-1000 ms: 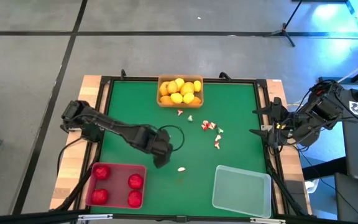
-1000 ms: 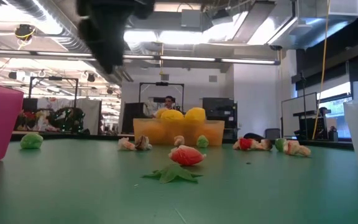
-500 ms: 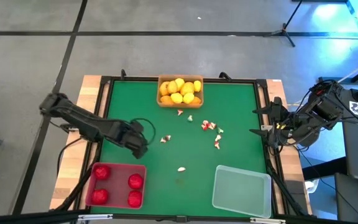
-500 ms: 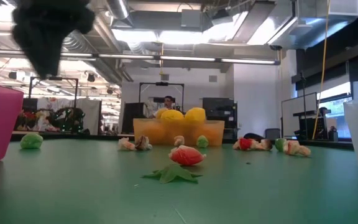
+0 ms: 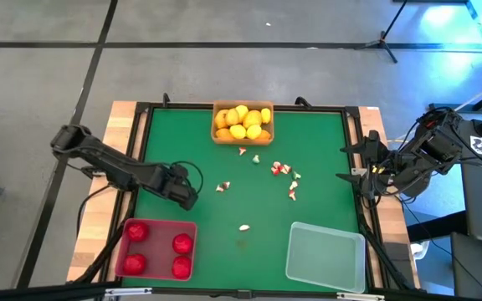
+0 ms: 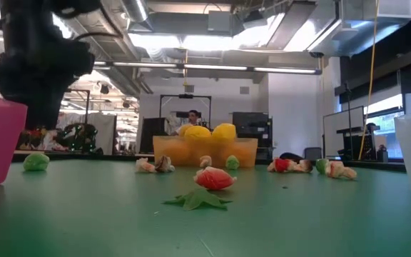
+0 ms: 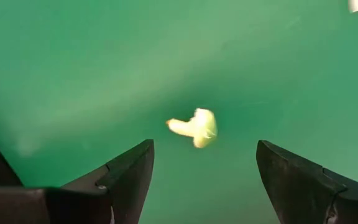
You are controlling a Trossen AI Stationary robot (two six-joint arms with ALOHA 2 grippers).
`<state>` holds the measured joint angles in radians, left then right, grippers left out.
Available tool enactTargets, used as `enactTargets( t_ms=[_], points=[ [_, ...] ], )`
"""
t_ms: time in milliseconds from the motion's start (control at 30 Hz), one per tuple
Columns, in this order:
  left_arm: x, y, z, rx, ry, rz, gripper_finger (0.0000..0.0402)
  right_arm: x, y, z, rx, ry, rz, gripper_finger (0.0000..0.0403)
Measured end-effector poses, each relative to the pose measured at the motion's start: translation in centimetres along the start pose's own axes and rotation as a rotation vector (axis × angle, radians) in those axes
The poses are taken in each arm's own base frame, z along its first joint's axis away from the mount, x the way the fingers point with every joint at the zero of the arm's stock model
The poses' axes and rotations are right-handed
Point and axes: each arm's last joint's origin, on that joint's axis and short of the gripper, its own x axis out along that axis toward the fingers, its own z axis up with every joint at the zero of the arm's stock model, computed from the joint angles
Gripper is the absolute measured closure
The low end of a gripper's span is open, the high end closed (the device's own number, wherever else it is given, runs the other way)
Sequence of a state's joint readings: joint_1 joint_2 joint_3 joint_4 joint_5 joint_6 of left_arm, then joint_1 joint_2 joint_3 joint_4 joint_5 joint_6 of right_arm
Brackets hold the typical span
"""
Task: Sort produce into baskets
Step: Put the green mushroom into the transparent bin
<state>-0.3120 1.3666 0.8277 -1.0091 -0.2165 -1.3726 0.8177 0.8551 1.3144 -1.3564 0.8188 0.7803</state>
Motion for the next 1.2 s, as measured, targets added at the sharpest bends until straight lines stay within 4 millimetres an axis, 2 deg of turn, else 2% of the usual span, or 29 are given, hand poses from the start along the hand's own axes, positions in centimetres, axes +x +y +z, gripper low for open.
enactTargets(
  t_ms=[233, 433, 733, 1200],
  points=[
    [2.0, 0.0, 0.1, -0.026, 0.009, 0.035, 0.0125, 0.0, 0.0, 0.0, 0.001, -0.001, -0.001, 0.0029],
    [3.0, -0.2, -0.1, -0.022, 0.022, -0.025, 0.0125, 0.0, 0.0, 0.0, 0.0, -0.001, -0.001, 0.0029],
    [4.2, 0.6, -0.7, -0.042, 0.051, -0.005, 0.0128, 0.0, 0.0, 0.0, -0.003, 0.0, -0.004, 0.0029],
    [4.4, 0.6, -0.7, -0.042, 0.054, -0.02, 0.0251, 0.0, -0.1, 0.0, -0.006, 0.001, -0.006, 0.0029]
  ],
)
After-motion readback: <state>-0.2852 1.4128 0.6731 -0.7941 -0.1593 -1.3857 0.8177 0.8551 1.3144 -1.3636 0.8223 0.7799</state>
